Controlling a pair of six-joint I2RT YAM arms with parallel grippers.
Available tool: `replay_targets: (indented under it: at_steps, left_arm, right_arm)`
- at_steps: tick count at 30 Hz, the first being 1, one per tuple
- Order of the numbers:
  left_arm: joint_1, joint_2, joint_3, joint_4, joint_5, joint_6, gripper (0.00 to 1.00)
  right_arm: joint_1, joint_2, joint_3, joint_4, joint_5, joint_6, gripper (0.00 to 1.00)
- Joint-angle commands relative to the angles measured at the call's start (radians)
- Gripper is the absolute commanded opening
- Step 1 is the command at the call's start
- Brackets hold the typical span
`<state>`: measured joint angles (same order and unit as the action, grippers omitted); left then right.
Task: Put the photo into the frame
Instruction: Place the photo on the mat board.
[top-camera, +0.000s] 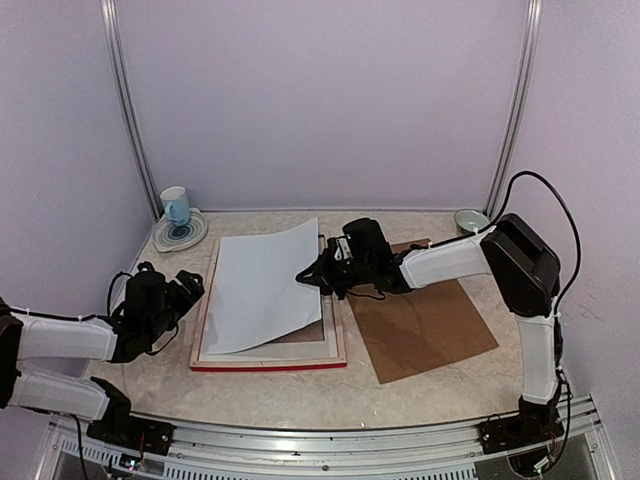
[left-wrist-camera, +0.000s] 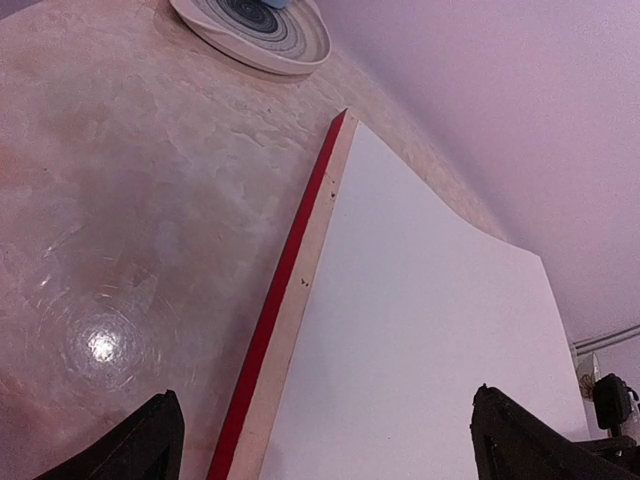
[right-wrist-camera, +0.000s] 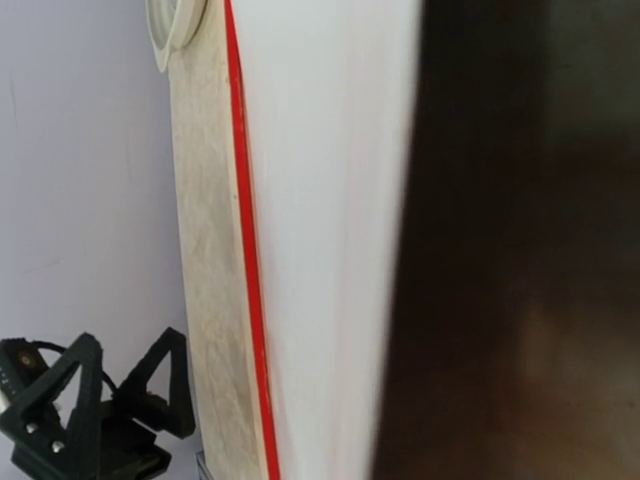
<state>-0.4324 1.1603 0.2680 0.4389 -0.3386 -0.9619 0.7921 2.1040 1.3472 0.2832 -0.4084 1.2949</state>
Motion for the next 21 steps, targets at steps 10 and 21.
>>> replay_targets:
  at_steps: [10, 21]
  left_arm:
    - [0.003, 0.009, 0.002, 0.000, -0.005, 0.000, 0.99]
    - [0.003, 0.005, -0.001, -0.003, -0.005, -0.002, 0.99]
  right_arm:
    - [-0.004, 0.010, -0.005, 0.026, -0.046, 0.006, 0.08]
    - [-0.004, 0.009, -0.012, 0.028, -0.064, 0.016, 0.03]
